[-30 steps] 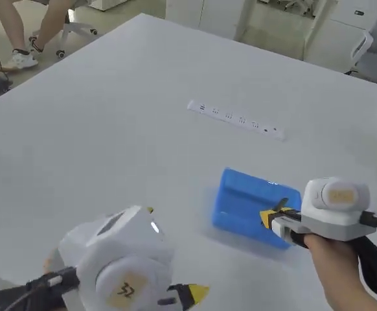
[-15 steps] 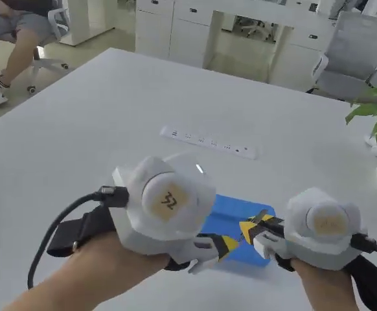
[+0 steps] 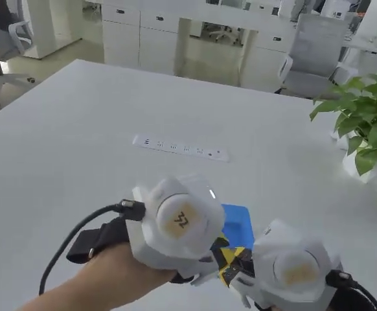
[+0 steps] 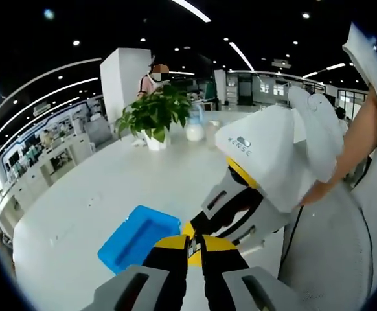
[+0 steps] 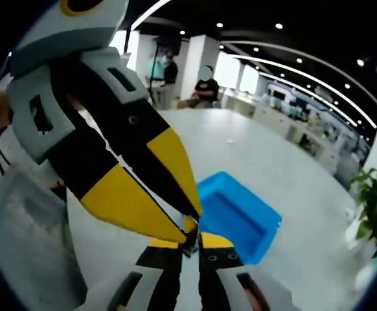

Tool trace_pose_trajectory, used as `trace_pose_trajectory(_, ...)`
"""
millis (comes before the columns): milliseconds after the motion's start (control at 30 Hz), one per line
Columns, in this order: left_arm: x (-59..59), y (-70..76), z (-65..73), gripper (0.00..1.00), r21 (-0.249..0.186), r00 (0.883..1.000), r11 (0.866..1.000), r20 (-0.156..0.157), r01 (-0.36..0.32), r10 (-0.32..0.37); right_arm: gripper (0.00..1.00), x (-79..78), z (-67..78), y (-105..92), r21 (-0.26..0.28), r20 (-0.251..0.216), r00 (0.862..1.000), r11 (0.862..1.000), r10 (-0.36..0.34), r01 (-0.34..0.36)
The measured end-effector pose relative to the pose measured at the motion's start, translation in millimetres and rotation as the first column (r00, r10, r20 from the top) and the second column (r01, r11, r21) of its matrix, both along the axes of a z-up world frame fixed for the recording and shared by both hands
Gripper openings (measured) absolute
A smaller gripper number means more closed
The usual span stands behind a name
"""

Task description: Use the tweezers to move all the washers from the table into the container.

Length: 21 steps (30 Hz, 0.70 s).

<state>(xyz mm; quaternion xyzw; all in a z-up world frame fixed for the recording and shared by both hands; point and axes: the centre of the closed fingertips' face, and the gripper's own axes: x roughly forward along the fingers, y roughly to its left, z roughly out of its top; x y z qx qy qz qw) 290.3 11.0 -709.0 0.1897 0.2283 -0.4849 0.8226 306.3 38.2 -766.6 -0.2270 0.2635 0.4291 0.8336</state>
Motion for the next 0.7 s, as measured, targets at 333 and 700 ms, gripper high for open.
trace_pose_trajectory(333,-19.8,-19.7,-30.6,0.00,0.046,0.997,0.995,-0.004,0.083,-0.083,0.05,-22.7,-22.6,-20.5,-0.080,-0.021,1.000,0.997,0.014,-0.016)
trace_pose_trajectory(700,-33.6,-2.1,-60.9,0.00,0.000,0.991,0.994,-0.077,0.107,-0.107,0.06,-38.3,-49.3,-26.7,-0.212,0.003,0.999,0.977,0.035,-0.033)
